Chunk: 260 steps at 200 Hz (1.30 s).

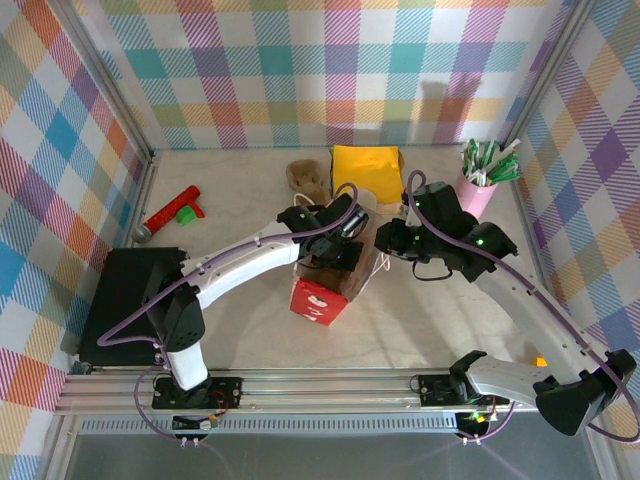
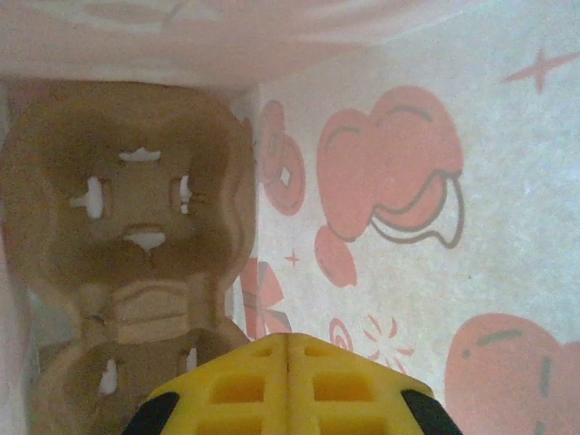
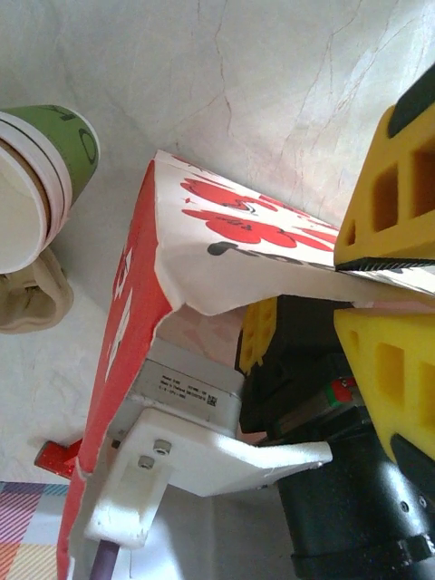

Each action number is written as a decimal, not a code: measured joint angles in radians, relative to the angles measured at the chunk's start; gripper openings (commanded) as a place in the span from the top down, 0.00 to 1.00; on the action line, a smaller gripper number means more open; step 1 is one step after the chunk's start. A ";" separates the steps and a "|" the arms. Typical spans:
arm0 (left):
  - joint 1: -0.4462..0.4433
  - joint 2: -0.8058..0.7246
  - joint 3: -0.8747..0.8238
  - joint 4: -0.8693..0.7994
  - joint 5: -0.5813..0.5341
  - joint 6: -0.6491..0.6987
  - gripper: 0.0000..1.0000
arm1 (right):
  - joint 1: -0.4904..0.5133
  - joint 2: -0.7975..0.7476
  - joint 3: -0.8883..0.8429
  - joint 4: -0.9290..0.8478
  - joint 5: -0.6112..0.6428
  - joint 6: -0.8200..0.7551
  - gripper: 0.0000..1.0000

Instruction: Pack the takeout coffee

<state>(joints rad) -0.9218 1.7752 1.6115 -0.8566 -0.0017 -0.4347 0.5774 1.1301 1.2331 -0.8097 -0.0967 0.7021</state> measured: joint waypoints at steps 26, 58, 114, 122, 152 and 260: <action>-0.001 -0.027 -0.007 0.011 0.037 -0.018 0.93 | 0.000 0.000 0.000 -0.004 0.011 -0.008 0.81; -0.012 -0.121 -0.017 0.044 0.120 -0.044 0.92 | 0.000 0.000 0.002 -0.005 0.015 -0.010 0.82; -0.034 -0.273 -0.079 0.139 0.267 -0.090 0.93 | 0.000 0.000 0.026 -0.022 0.017 -0.008 0.83; -0.034 -0.286 -0.085 0.148 0.280 -0.094 0.92 | 0.000 0.000 0.026 -0.023 0.017 -0.008 0.83; -0.034 -0.335 -0.085 0.153 0.291 -0.097 0.92 | 0.000 0.000 0.026 -0.022 0.015 -0.005 0.71; -0.021 -0.759 -0.098 -0.044 -0.268 -0.074 0.89 | 0.145 0.234 0.268 -0.004 0.103 -0.023 0.38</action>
<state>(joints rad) -0.9432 1.0161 1.5139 -0.9005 -0.2695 -0.5083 0.7227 1.3643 1.5013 -0.8135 0.0063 0.6792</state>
